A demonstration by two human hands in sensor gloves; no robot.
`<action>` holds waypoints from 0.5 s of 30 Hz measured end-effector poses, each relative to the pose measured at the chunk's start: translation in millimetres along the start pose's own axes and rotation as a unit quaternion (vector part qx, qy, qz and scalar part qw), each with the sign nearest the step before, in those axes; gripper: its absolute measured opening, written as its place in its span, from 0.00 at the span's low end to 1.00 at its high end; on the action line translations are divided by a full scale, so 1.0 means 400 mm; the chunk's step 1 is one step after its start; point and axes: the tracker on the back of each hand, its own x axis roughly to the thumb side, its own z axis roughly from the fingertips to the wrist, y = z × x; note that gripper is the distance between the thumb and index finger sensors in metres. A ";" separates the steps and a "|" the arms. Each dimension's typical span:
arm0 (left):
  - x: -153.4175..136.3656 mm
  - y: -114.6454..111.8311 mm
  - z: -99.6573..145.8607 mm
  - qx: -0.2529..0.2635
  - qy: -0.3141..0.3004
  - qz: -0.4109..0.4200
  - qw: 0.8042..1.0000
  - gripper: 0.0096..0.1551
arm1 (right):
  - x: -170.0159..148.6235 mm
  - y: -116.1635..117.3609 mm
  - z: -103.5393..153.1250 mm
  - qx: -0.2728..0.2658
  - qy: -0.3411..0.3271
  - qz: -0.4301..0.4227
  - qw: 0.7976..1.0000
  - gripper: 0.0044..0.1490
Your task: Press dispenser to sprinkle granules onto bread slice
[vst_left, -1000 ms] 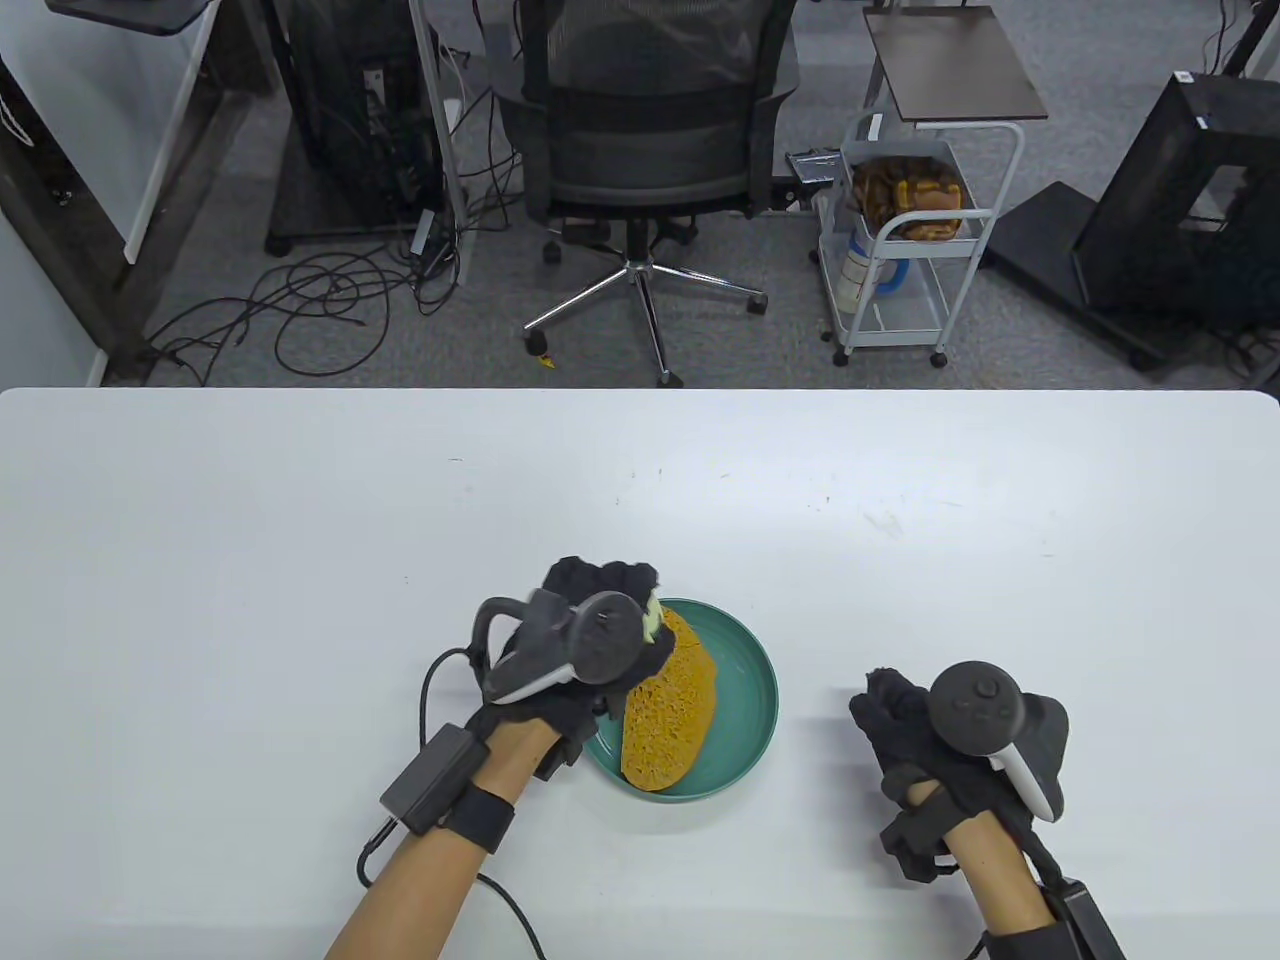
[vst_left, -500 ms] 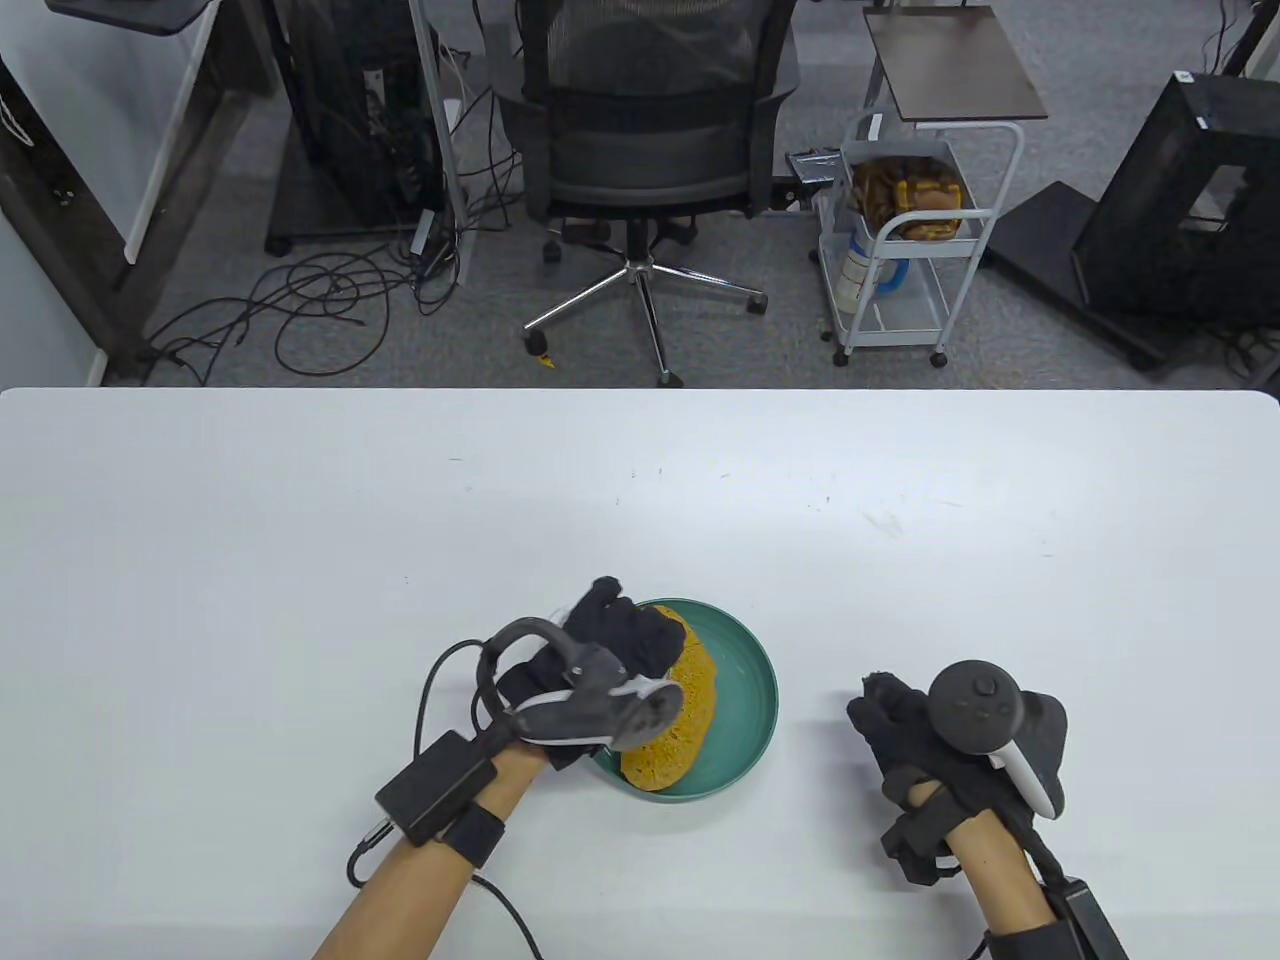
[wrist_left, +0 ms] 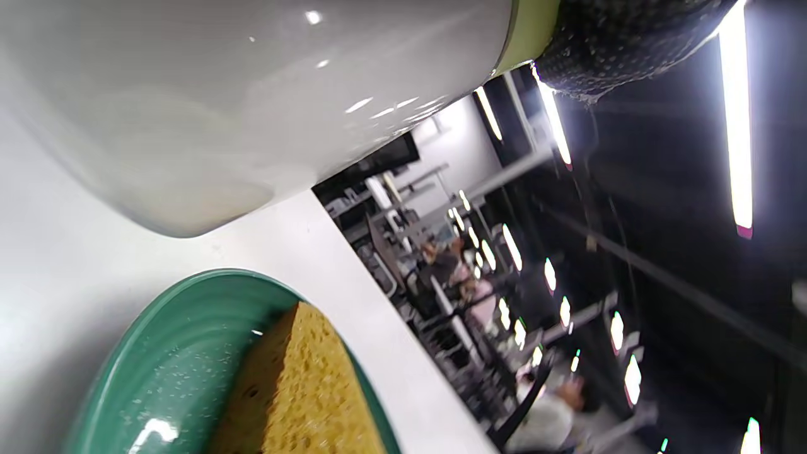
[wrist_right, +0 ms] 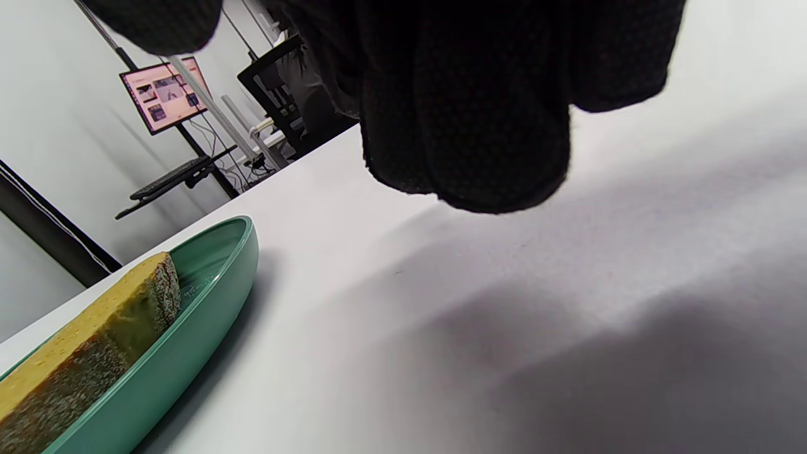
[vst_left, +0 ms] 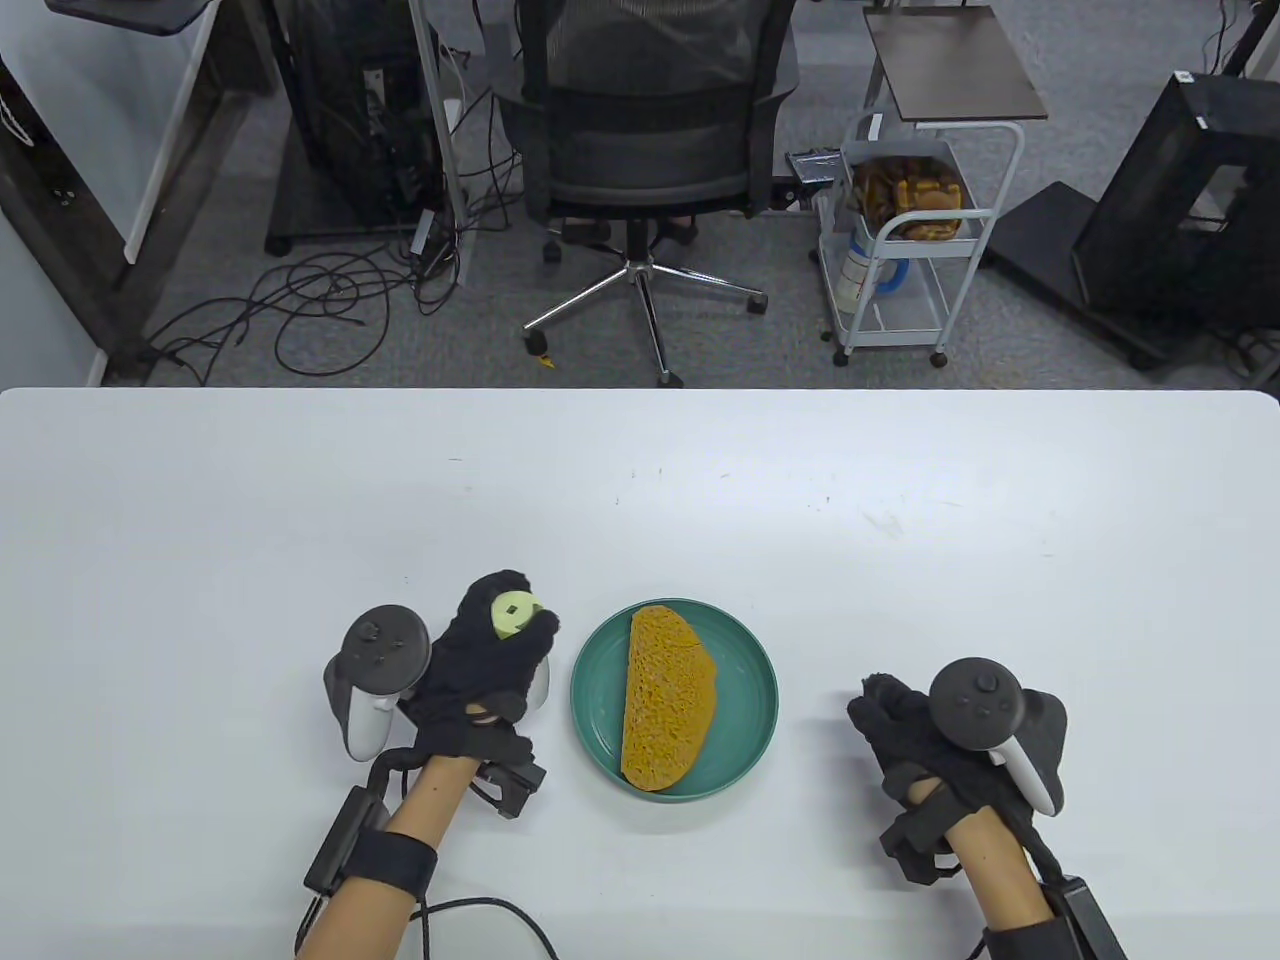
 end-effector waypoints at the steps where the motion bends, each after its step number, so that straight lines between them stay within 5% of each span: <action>1: 0.025 -0.011 -0.004 -0.010 -0.017 -0.044 0.999 0.39 | 0.000 0.000 0.000 0.000 0.000 0.000 1.000 0.38; 4: 0.134 -0.092 -0.005 -0.041 -0.122 -0.307 0.943 0.39 | 0.000 0.001 0.000 0.002 -0.002 0.001 1.000 0.38; 5: 0.171 -0.140 0.006 -0.060 -0.168 -0.415 0.892 0.39 | 0.001 0.005 -0.002 0.010 -0.008 -0.001 1.000 0.38; 7: 0.211 -0.233 0.033 -0.084 -0.254 -0.591 0.761 0.39 | 0.003 0.013 -0.005 0.027 -0.015 -0.003 1.000 0.38; 8: 0.219 -0.289 0.053 -0.095 -0.296 -0.688 0.656 0.38 | 0.005 0.016 -0.005 0.031 -0.016 0.001 0.999 0.38; 10: 0.211 -0.352 0.071 -0.110 -0.351 -0.772 0.519 0.38 | 0.007 0.019 -0.003 0.033 -0.020 0.011 0.999 0.38; 13: 0.199 -0.373 0.062 -0.168 -0.349 -0.764 0.515 0.38 | 0.011 0.012 0.000 0.028 -0.023 0.008 0.999 0.38; 15: 0.203 -0.363 0.061 -0.157 -0.348 -0.763 0.521 0.38 | 0.014 0.002 0.003 0.007 -0.035 -0.002 0.999 0.37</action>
